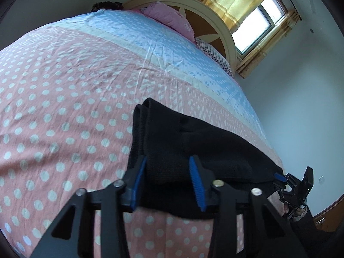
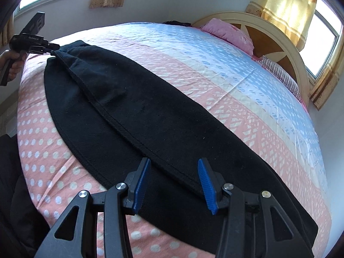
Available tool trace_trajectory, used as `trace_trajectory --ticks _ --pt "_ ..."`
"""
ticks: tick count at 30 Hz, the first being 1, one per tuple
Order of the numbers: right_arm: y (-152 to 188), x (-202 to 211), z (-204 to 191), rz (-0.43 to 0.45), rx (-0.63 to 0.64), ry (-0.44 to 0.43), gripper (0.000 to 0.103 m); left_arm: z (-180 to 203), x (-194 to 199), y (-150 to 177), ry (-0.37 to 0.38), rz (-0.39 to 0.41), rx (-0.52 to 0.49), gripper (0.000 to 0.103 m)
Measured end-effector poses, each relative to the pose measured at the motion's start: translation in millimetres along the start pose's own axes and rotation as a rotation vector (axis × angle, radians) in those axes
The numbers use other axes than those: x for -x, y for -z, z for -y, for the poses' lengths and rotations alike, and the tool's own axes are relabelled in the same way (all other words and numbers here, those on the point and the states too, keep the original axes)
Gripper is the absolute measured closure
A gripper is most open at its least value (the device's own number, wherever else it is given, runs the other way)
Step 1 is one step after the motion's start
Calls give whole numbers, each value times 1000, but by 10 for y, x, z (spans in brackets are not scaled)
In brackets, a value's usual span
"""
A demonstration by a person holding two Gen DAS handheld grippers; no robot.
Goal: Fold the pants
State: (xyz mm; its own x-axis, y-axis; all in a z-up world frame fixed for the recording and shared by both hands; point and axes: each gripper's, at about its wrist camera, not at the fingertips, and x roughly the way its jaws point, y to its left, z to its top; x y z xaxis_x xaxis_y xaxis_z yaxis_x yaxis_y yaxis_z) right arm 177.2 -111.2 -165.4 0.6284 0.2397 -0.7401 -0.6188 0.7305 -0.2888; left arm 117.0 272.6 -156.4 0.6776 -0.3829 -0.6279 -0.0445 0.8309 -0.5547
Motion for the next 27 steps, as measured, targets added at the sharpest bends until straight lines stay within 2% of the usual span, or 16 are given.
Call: trace_trajectory --ticks 1,2,8,10,12,13,15,17,22,27 --pt "-14 -46 -1 -7 -1 -5 55 16 -10 -2 -25 -4 -21 87" --pt "-27 -80 -12 -11 2 -7 55 26 -11 -4 -41 -7 -37 90" --pt "-95 -240 -210 -32 95 -9 55 108 151 -57 -93 37 -115 96" --pt "-134 -263 -208 -33 90 -17 58 117 185 -80 -76 44 -121 97" --pt "-177 -270 -197 -38 73 -47 82 122 171 -87 -77 36 -124 97" --pt "-192 -269 -205 -37 74 -49 86 120 162 -91 -76 32 -125 98" --pt "-212 -259 -242 -43 92 -46 96 111 158 -99 -52 35 -110 99" --pt "-222 -227 -243 -39 90 -48 98 98 167 -113 -25 42 -86 99" --pt "-261 -29 -138 -2 23 -86 99 94 223 -149 26 56 -48 100" --pt "-325 234 -132 35 11 -93 100 85 394 -206 105 91 9 100"
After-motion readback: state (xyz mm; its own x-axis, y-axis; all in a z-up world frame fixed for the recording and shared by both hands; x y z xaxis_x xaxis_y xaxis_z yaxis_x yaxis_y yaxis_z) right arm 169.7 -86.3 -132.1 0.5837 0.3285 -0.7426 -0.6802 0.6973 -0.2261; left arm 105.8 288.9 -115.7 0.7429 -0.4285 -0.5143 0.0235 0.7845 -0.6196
